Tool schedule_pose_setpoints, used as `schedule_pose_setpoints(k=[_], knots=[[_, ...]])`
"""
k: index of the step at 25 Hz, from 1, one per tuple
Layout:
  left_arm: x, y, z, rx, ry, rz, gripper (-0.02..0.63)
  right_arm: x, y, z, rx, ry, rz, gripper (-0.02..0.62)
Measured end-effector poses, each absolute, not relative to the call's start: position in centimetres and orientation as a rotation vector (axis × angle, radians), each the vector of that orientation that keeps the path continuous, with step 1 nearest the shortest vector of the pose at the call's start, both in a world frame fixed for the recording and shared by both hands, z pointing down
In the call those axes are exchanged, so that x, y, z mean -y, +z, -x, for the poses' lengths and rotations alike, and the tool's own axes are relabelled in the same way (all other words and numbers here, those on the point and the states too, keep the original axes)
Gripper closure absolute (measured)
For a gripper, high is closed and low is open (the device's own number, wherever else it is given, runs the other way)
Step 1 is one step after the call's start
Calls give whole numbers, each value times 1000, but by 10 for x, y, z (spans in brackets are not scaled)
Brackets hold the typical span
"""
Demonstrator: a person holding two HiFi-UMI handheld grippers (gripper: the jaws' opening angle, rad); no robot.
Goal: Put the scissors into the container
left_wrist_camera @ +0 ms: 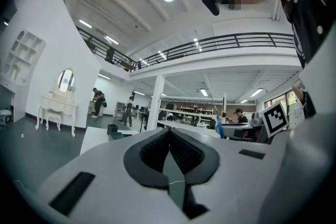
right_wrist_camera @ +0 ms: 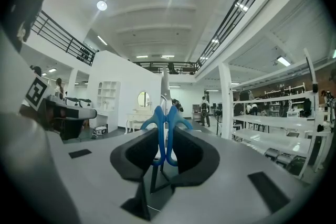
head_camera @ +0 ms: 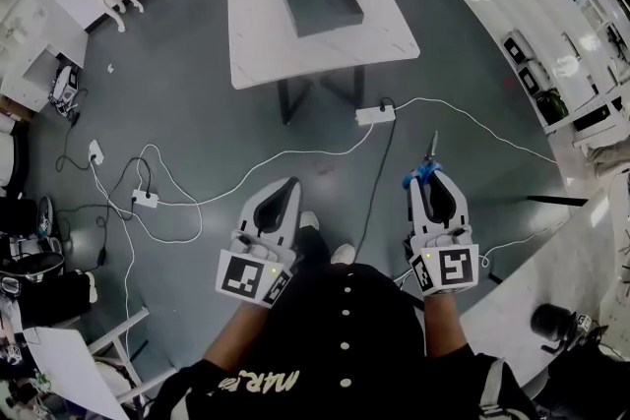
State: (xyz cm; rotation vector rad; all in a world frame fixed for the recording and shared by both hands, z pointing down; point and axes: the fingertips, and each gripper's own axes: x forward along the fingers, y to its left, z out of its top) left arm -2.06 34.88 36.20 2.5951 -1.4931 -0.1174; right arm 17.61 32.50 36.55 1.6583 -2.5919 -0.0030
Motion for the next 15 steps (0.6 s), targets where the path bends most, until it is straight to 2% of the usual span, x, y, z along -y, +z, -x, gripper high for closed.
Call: schedule_pose_setpoints(k=[15], knots=[[-267,351,37,1444,-144,-2644,580,-255,352,-156,2577,-51,-1687,495]])
